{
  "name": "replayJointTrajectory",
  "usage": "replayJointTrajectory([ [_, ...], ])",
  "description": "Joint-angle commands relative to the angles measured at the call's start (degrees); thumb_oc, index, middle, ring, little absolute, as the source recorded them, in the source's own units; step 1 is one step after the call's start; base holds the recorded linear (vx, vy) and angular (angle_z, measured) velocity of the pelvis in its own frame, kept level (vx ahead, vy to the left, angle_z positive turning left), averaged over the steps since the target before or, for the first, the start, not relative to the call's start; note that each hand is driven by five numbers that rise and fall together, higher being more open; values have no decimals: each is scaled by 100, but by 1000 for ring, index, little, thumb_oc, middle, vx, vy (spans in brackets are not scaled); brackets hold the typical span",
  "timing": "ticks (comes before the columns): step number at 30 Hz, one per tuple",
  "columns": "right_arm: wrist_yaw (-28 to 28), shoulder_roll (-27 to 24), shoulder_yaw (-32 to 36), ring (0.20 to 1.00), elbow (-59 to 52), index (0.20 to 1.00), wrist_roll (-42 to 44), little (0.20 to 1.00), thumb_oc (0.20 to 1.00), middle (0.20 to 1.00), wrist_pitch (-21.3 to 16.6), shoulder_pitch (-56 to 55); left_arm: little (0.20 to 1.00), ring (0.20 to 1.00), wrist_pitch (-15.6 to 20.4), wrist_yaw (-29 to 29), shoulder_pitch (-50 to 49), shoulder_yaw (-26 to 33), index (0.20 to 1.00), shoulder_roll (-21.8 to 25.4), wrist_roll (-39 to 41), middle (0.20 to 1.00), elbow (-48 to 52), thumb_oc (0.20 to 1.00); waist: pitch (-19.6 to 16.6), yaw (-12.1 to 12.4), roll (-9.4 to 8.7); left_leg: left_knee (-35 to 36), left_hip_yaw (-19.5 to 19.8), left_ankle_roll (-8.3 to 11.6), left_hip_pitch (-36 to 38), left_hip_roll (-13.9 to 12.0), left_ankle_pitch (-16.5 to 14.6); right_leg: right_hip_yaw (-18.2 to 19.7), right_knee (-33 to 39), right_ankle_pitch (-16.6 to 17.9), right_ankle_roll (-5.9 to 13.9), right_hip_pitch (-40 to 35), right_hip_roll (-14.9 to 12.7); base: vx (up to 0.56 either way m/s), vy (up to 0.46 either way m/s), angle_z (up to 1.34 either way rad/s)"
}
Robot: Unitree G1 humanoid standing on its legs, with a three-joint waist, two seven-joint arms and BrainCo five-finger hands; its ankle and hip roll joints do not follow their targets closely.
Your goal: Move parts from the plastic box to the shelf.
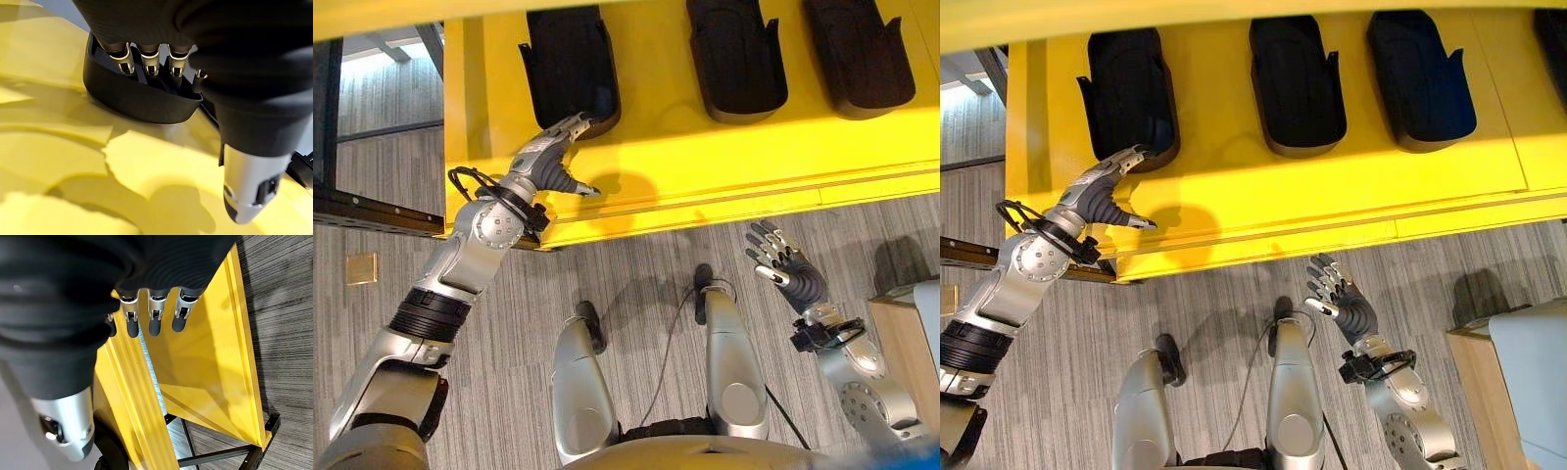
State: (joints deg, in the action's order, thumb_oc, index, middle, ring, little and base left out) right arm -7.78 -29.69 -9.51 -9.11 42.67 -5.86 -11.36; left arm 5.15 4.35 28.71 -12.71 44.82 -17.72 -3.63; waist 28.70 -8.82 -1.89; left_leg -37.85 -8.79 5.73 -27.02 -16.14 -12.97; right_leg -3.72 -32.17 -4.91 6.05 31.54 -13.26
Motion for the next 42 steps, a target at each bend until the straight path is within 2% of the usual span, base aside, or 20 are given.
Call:
replayJointTrajectory([
  [1, -129, 160, 290, 1000, -185, 1000, 254, 1000, 1000, 1000, -139, -212, 1000, 1000, 16, 58, -114, 125, 1000, 308, -187, 1000, 178, 1000, -259, 6, -32, 327, 359, 179, -288, -248, 643, 291, -129, -58, 195, -497, -394, 0, 0, 0],
  [17, -189, 184, 299, 1000, -157, 1000, 243, 1000, 1000, 1000, -88, -287, 1000, 1000, 16, 283, -274, 222, 1000, 715, -480, 1000, 298, 1000, -253, -10, -6, 288, 338, 180, -318, -267, 627, 307, -159, -75, 199, -474, -390, 0, 0, 0],
  [24, -227, 182, 342, 1000, -178, 1000, 242, 1000, 1000, 1000, -86, -276, 1000, 1000, 50, 331, -616, 488, 1000, 954, -634, 1000, 445, 1000, -245, 20, 8, 245, 332, 175, -360, -260, 613, 309, -169, -70, 207, -458, -394, 0, 0, 0],
  [42, -256, 169, 356, 1000, -163, 1000, 227, 1000, 1000, 1000, -80, -251, 1000, 1000, 118, 469, -812, 566, 1000, 968, -594, 1000, 633, 1000, -245, 29, 2, 262, 301, 174, -323, -272, 604, 325, -170, -63, 205, -456, -386, 0, 0, 0],
])
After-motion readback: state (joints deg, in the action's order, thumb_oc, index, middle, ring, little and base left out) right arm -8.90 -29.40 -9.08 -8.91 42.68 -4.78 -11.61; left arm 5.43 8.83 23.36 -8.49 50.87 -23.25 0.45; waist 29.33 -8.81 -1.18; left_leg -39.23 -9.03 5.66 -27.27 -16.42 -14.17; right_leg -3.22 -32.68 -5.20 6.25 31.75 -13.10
